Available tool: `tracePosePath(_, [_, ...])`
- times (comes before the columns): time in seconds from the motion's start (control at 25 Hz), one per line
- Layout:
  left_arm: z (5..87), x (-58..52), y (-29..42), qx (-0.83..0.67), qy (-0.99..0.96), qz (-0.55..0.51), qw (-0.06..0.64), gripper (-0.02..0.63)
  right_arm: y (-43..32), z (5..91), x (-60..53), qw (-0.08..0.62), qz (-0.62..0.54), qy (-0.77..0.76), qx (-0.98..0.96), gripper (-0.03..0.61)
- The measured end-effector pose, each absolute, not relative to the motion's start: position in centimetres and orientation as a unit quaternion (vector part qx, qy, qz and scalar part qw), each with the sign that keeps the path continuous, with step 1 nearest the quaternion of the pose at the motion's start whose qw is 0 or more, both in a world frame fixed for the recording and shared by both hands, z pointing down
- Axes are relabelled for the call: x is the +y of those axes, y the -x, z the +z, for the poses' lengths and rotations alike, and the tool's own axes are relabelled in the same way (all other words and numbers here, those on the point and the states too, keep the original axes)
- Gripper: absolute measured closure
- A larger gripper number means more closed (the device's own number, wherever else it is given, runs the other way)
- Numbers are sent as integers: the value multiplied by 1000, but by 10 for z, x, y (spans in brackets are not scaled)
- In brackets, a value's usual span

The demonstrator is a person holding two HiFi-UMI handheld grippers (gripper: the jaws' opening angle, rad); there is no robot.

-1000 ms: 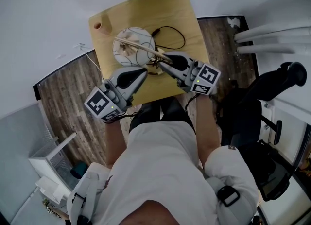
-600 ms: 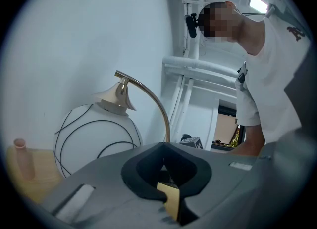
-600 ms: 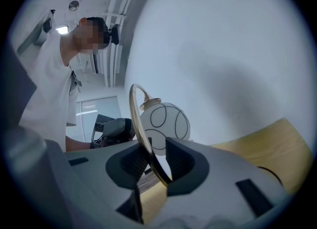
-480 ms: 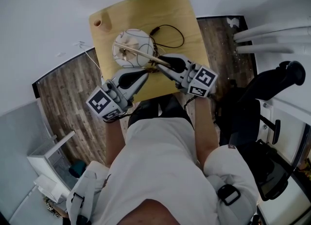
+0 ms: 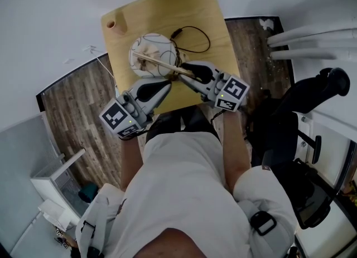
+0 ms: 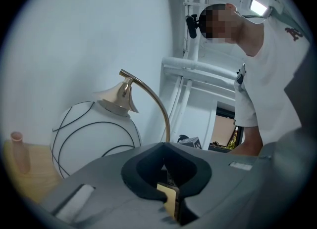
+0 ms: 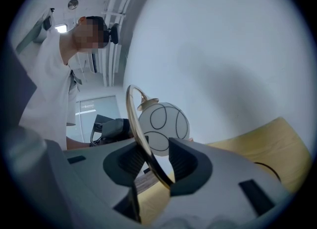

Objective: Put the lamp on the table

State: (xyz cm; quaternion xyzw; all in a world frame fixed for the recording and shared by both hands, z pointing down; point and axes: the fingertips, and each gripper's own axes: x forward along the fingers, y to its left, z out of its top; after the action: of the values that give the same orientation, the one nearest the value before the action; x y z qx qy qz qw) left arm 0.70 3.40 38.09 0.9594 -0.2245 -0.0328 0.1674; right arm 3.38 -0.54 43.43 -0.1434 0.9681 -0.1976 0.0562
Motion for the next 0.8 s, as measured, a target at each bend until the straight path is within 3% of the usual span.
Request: tracePosePath(0.8, [376,37,-6,-234,-958,-40,164,614,-53,413,5,34,-152,159,975,445])
